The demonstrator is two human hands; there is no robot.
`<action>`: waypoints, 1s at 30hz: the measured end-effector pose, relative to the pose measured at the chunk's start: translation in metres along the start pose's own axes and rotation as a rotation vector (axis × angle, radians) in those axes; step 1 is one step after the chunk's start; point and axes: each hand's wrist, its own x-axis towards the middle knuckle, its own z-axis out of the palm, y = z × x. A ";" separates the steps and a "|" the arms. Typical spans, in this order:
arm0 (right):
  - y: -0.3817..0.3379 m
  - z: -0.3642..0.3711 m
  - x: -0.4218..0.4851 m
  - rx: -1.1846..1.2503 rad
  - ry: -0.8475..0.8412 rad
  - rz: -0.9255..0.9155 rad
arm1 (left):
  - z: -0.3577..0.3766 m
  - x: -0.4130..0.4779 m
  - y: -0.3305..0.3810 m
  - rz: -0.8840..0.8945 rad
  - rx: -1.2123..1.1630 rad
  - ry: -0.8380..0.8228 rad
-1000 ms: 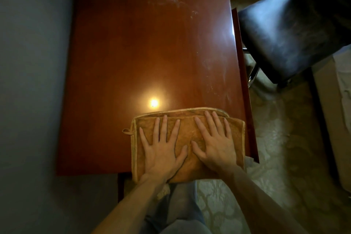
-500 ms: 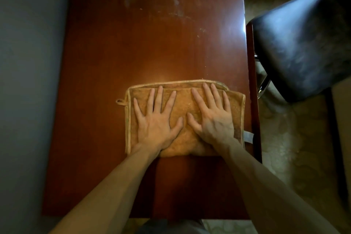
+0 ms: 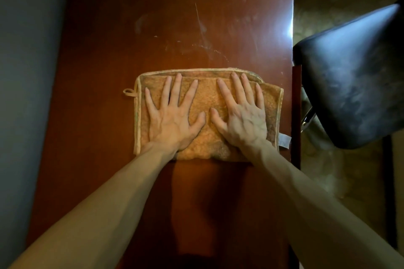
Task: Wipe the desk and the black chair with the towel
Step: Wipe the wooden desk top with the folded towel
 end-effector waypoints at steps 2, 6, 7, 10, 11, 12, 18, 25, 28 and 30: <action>0.001 0.001 0.012 -0.002 -0.003 0.005 | -0.002 0.014 -0.001 0.003 0.000 -0.003; 0.005 -0.001 0.029 0.001 -0.003 0.020 | -0.005 0.035 -0.003 0.024 -0.011 0.009; 0.005 -0.001 0.032 0.002 0.001 0.026 | -0.005 0.040 -0.004 0.031 -0.008 0.008; 0.006 -0.001 0.043 0.017 0.040 0.042 | -0.007 0.055 -0.007 0.052 -0.006 0.011; 0.007 0.000 0.046 0.021 0.055 0.047 | -0.008 0.059 -0.008 0.056 -0.007 0.014; 0.007 0.000 0.049 0.028 0.069 0.049 | -0.008 0.062 -0.008 0.059 -0.008 0.016; 0.009 0.002 0.057 0.026 0.106 0.049 | -0.007 0.067 -0.009 0.058 -0.035 0.042; 0.006 0.004 0.033 -0.031 0.030 -0.018 | -0.002 0.046 -0.006 0.023 -0.009 0.035; -0.002 0.006 0.003 -0.039 0.022 -0.026 | 0.002 0.010 -0.007 0.028 0.000 0.034; -0.008 0.006 -0.016 -0.033 -0.001 -0.034 | 0.006 -0.014 -0.007 0.016 -0.005 0.033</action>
